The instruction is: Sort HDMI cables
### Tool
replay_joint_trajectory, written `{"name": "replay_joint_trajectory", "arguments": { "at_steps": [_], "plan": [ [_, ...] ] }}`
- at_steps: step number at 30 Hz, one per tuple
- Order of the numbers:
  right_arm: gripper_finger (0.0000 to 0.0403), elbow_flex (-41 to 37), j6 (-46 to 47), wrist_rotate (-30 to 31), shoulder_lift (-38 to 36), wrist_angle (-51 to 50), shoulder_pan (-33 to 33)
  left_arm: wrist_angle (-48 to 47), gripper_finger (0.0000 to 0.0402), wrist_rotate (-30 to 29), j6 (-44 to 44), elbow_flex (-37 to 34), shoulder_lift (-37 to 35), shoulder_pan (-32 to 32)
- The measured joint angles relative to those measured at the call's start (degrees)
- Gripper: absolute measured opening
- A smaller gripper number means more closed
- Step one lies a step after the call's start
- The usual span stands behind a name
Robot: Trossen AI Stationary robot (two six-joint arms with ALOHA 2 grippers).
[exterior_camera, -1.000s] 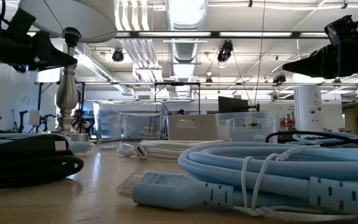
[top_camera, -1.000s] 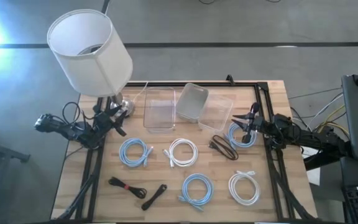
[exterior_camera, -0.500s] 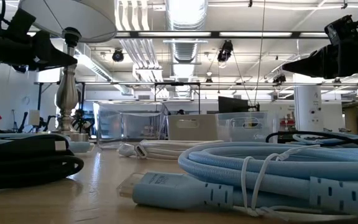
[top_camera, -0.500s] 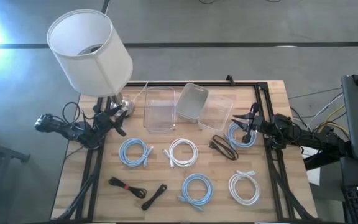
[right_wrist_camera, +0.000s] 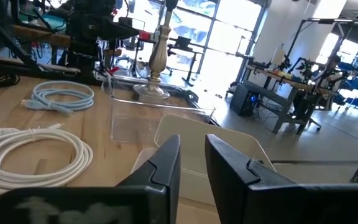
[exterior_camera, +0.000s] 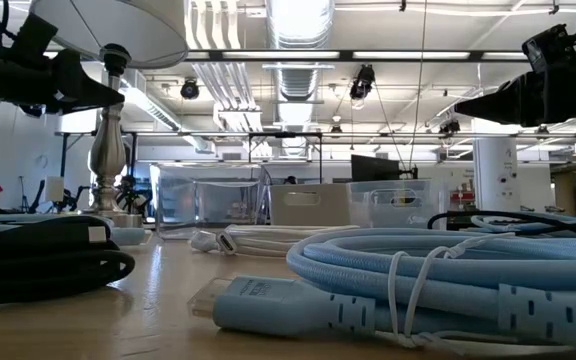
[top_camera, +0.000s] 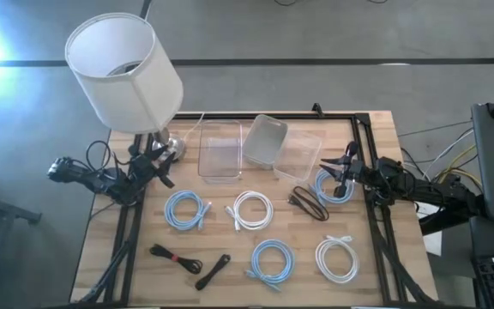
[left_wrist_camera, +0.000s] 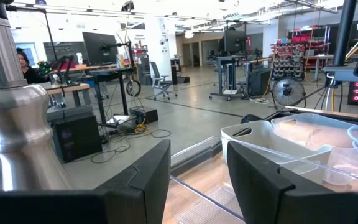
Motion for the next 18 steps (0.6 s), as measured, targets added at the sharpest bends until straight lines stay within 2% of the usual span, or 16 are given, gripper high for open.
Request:
{"name": "replay_joint_trajectory", "arguments": {
  "at_steps": [18],
  "plan": [
    [0.0081,0.0,0.1,0.0,0.0,0.0,0.0,0.1,0.0163,0.0,0.0,0.0,0.0,0.1]
  ]
}}
